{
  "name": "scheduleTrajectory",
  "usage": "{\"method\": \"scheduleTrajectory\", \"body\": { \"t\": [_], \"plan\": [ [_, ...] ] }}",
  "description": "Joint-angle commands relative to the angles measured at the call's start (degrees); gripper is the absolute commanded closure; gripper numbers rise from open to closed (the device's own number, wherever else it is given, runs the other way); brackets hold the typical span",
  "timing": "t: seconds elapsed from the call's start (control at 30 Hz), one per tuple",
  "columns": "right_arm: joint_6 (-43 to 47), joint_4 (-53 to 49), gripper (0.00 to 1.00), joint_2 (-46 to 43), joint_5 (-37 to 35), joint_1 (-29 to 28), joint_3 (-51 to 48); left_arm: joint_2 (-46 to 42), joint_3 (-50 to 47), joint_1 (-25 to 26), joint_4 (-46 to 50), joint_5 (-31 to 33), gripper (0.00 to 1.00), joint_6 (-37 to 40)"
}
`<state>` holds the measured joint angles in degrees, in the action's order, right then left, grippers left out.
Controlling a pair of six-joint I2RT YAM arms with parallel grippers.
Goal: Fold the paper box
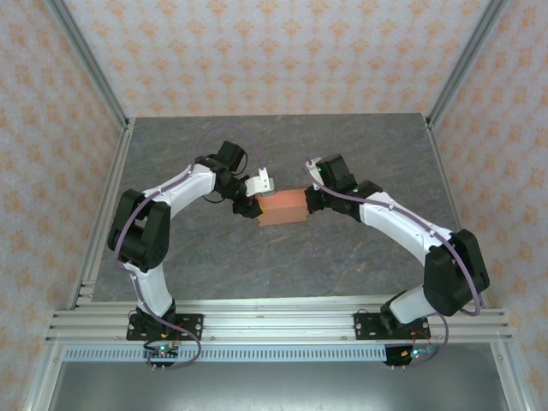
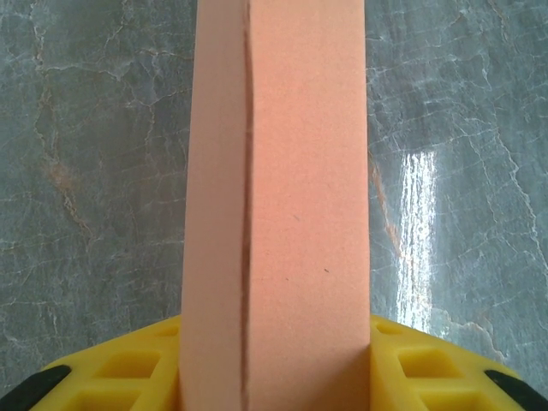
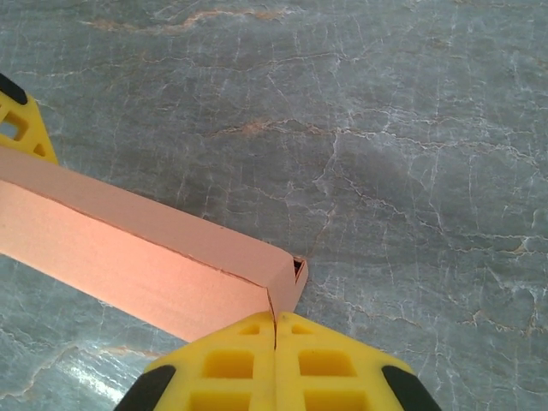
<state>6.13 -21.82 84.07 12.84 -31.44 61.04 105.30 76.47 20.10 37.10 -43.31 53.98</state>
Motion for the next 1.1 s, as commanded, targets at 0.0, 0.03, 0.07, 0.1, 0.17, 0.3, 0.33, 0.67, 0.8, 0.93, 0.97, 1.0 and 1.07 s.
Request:
{"method": "scheduleTrajectory", "body": {
  "t": [0.0, 0.03, 0.07, 0.1, 0.17, 0.3, 0.33, 0.67, 0.8, 0.93, 0.97, 1.0, 1.07],
  "plan": [
    [-5.8, -3.7, 0.95, 1.6, -0.6, -0.7, 3.8, 0.1, 0.7, -0.1, -1.0, 1.6, 0.69, -1.3],
    [-6.4, -4.1, 0.95, 2.1, -0.5, -0.7, 4.3, 0.2, 0.7, -0.1, -0.9, 1.8, 0.69, -1.4],
    [-7.1, -4.7, 0.95, 2.6, -0.5, -0.7, 4.9, 0.2, 0.8, 0.0, -0.7, 2.1, 0.69, -1.4],
    [-7.7, -5.2, 0.95, 3.0, -0.5, -0.7, 5.4, 0.2, 0.9, 0.1, -0.7, 2.4, 0.69, -1.5],
    [-8.6, -6.9, 0.95, 4.1, -0.5, -0.7, 6.8, 0.3, 0.9, 0.3, -0.6, 3.0, 0.70, -1.5],
    [-10.3, -9.9, 0.95, 5.7, -0.8, -0.7, 9.6, 0.3, 1.0, 0.6, -0.6, 4.4, 0.71, -1.8],
    [-10.7, -10.3, 0.95, 6.0, -0.7, -0.7, 10.2, 0.4, 1.0, 0.7, -0.6, 4.8, 0.71, -1.8],
    [-14.4, -13.6, 0.96, 9.0, -0.9, -0.7, 13.5, 0.8, 1.6, 1.2, -0.3, 6.1, 0.72, -1.9],
    [-15.1, -13.9, 0.96, 9.5, -1.6, -0.6, 13.8, 0.8, 1.8, 1.1, -0.2, 6.2, 0.72, -2.1],
    [-16.1, -13.8, 0.96, 9.5, -2.1, -0.7, 13.4, 0.8, 1.8, 1.3, -0.2, 6.5, 0.72, -2.4],
    [-16.5, -13.7, 0.96, 9.6, -2.3, -0.6, 13.2, 0.7, 1.8, 1.2, -0.3, 6.5, 0.72, -2.4],
    [-16.7, -13.7, 0.96, 9.5, -2.3, -0.7, 13.0, 0.7, 1.8, 1.2, -0.4, 6.5, 0.72, -2.5],
    [-17.5, -13.2, 0.96, 9.5, -2.3, -0.6, 12.3, 0.7, 1.8, 1.2, -0.3, 6.6, 0.72, -2.6]
  ]
}}
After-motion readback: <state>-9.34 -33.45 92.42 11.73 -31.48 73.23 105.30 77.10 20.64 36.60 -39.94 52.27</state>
